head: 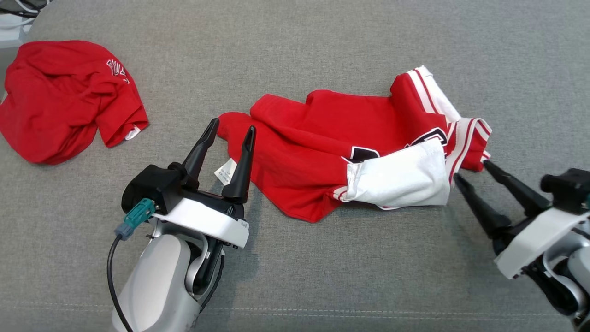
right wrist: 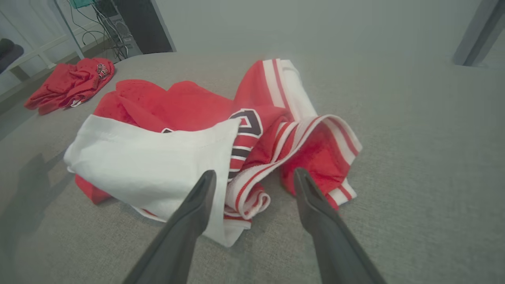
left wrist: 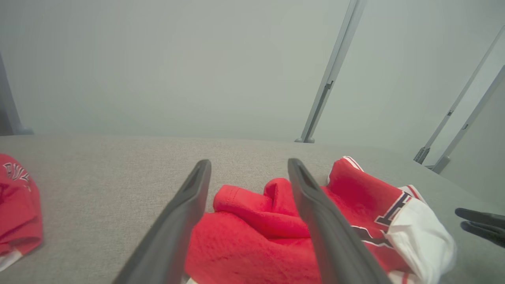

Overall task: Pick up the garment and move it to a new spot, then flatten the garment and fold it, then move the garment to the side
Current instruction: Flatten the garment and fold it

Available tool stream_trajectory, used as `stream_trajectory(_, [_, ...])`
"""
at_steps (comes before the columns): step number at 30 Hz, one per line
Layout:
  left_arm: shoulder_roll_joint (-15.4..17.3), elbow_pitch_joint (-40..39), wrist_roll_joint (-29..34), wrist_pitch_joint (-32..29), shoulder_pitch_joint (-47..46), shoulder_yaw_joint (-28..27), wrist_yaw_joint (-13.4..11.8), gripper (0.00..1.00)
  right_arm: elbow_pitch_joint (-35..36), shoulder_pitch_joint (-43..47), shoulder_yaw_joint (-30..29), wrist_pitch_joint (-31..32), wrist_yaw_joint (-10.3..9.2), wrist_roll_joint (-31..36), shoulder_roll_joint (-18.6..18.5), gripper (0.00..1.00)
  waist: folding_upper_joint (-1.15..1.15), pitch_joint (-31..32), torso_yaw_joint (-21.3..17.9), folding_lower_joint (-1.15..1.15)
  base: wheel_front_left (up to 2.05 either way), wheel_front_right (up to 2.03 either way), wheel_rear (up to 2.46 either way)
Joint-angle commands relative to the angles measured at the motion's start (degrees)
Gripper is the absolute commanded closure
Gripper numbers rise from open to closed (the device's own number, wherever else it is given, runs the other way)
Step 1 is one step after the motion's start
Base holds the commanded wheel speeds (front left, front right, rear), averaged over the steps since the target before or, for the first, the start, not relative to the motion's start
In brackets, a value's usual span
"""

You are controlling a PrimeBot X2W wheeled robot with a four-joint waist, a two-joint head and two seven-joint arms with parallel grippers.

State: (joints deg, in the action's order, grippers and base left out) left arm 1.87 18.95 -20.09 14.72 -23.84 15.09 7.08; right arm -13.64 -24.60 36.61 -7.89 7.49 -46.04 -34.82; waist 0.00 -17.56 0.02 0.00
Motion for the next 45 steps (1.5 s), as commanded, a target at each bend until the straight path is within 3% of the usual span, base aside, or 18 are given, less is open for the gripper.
stream_trajectory(1, [1.0, -1.3, 0.5, 0.3, 0.1, -1.8, 0.4, 0.00, 1.3, 2.1, -0.5, -1.0, 0.00, -0.2, -1.8, 0.00, 0.00, 0.2, -0.2, 0.00, 0.00, 0.00, 0.00])
stream_trajectory(5, [1.0, -1.2, 0.7, 0.3, 0.4, -1.6, 0.4, 0.00, 2.3, 3.3, -4.2, -1.8, 0.00, 0.7, -1.0, 0.00, 0.00, 0.5, -0.7, 0.00, 0.00, 0.00, 0.00])
stream_trajectory(10, [1.0, -1.4, 0.6, 0.3, 0.3, -0.9, 0.4, 0.00, 3.4, 0.0, -4.6, 0.8, 0.00, 3.3, 2.5, 0.00, 0.00, 0.3, -0.5, 0.00, 0.00, 0.00, 0.00])
stream_trajectory(18, [1.0, -1.6, -0.2, 0.3, -0.3, 0.2, 0.4, 0.00, -1.7, -4.2, -5.4, 4.9, 0.00, 6.0, 6.3, 0.00, 0.00, -1.2, 2.0, 0.00, 0.00, 0.00, 0.00])
stream_trajectory(23, [1.0, -1.8, -0.6, 0.3, -0.6, 0.0, 0.4, 0.00, -3.2, -4.5, -5.4, 5.7, 0.00, 6.7, 6.8, 0.25, 0.00, -2.2, 2.9, 0.00, 0.00, 0.00, 0.00])
stream_trajectory(25, [1.0, -1.9, -0.7, 0.3, -0.6, -0.1, 0.4, 0.00, -3.1, -4.5, -5.3, 5.5, 0.00, 6.9, 6.7, 0.47, 0.00, -2.4, 3.0, 0.00, 0.00, 0.00, 0.00])
stream_trajectory(29, [1.0, -1.9, -0.8, 0.3, -0.8, -0.2, 0.4, 0.00, -2.1, -4.4, -4.8, 5.1, 0.00, 7.8, 6.3, 0.59, 0.00, -2.6, 2.8, 0.00, 0.00, 0.00, 0.00])
stream_trajectory(33, [1.0, -1.9, -1.0, 0.3, -1.0, -0.1, 0.4, 0.00, -0.8, -4.0, -4.5, 4.7, 0.00, 8.5, 5.9, 0.52, 0.00, -2.4, 2.4, 0.00, 0.00, 0.00, 0.00])
stream_trajectory(34, [1.0, -1.8, -1.0, 0.3, -1.0, 0.0, 0.4, 0.00, -0.6, -3.8, -4.5, 4.6, 0.00, 8.6, 5.9, 0.39, 0.00, -2.3, 2.4, 0.00, 0.00, 0.00, 0.00])
stream_trajectory(35, [1.0, -1.8, -1.1, 0.3, -1.0, 0.0, 0.4, 0.00, -0.4, -3.6, -4.6, 4.5, 0.00, 8.7, 5.8, 0.19, 0.00, -2.2, 2.3, 0.00, 0.00, 0.00, 0.00])
stream_trajectory(36, [1.0, -1.8, -1.1, 0.3, -0.9, 0.0, 0.4, 0.00, -0.2, -3.3, -4.7, 4.4, 0.00, 8.9, 5.8, 0.09, 0.00, -2.2, 2.3, 0.00, 0.00, 0.00, 0.00])
stream_trajectory(39, [1.0, -1.9, -1.2, 0.3, -0.8, 0.1, 0.4, 0.00, 0.2, -2.7, -4.8, 4.3, 0.00, 9.1, 5.8, 0.04, 0.00, -2.1, 2.3, 0.00, 0.00, 0.00, 0.00])
stream_trajectory(45, [1.0, -1.7, -1.4, 0.3, -0.8, 0.3, 0.4, 0.00, 0.2, -1.7, -4.4, 5.8, 0.00, 8.8, 6.3, 0.05, 0.00, -2.2, 2.6, 0.00, 0.00, 0.00, 0.00])
